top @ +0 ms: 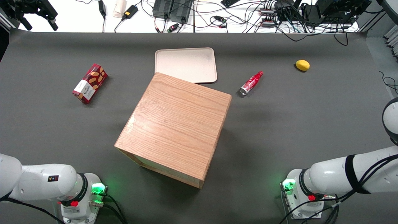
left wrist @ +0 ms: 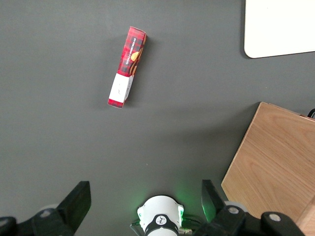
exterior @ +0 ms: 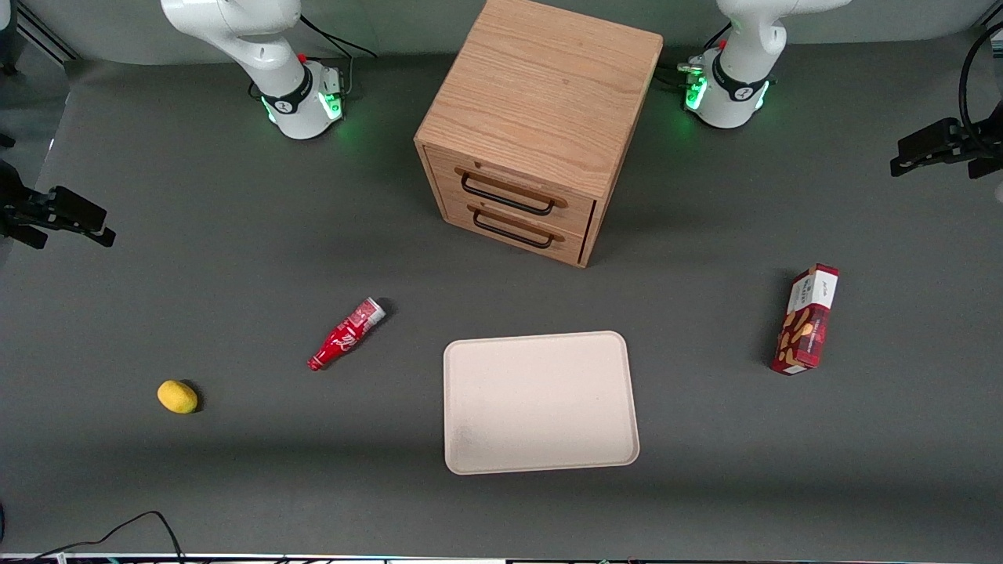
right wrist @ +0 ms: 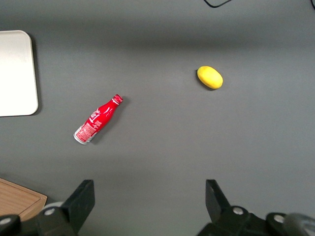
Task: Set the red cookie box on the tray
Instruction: 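Move the left gripper down toward the red plaid shortbread box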
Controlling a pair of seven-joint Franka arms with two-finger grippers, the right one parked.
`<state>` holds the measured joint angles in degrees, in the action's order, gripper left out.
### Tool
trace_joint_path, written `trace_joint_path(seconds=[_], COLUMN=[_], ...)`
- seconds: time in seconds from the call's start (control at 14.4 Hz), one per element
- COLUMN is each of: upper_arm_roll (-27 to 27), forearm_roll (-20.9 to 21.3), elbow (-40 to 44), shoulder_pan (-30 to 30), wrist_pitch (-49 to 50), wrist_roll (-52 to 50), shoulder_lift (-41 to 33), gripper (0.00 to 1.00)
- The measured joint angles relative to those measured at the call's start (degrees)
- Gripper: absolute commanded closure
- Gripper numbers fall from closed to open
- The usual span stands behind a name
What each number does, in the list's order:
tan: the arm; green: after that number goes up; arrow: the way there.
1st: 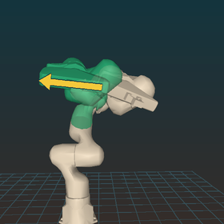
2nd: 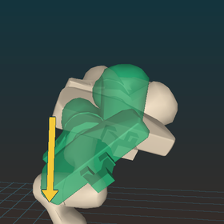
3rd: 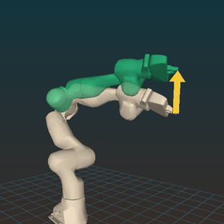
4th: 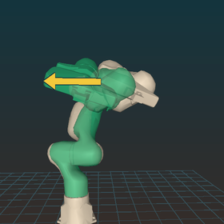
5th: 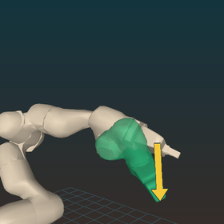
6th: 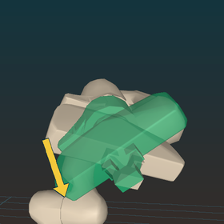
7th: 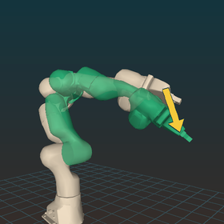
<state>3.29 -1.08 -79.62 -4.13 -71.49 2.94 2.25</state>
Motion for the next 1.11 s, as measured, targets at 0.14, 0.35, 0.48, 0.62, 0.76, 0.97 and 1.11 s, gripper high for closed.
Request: trace_joint_path(seconds=[0.14,0.35,0.48,0.62,0.76,0.97,1.11], upper_arm_roll=[0.1,0.3,0.4,0.5,0.5,0.5,0.8], forearm_roll=[0.3,0.4,0.6,1.2,1.4,1.4,1.4], elbow=[0.0,0.0,0.0,0.0,0.0,0.0,0.0], shoulder_pan=[0.0,0.0,0.0,0.0,0.0,0.0,0.0], wrist_pitch=[0.0,0.0,0.0,0.0,0.0,0.0,0.0], wrist_roll=[-0.1,-0.1,-0.1,-0.2,-0.2,-0.2,-0.3], shoulder_lift=[-0.1,-0.1,-0.1,-0.1,-0.2,-0.2,-0.3], gripper=[0.00,0.00,0.00,0.00,0.00,0.00,0.00])
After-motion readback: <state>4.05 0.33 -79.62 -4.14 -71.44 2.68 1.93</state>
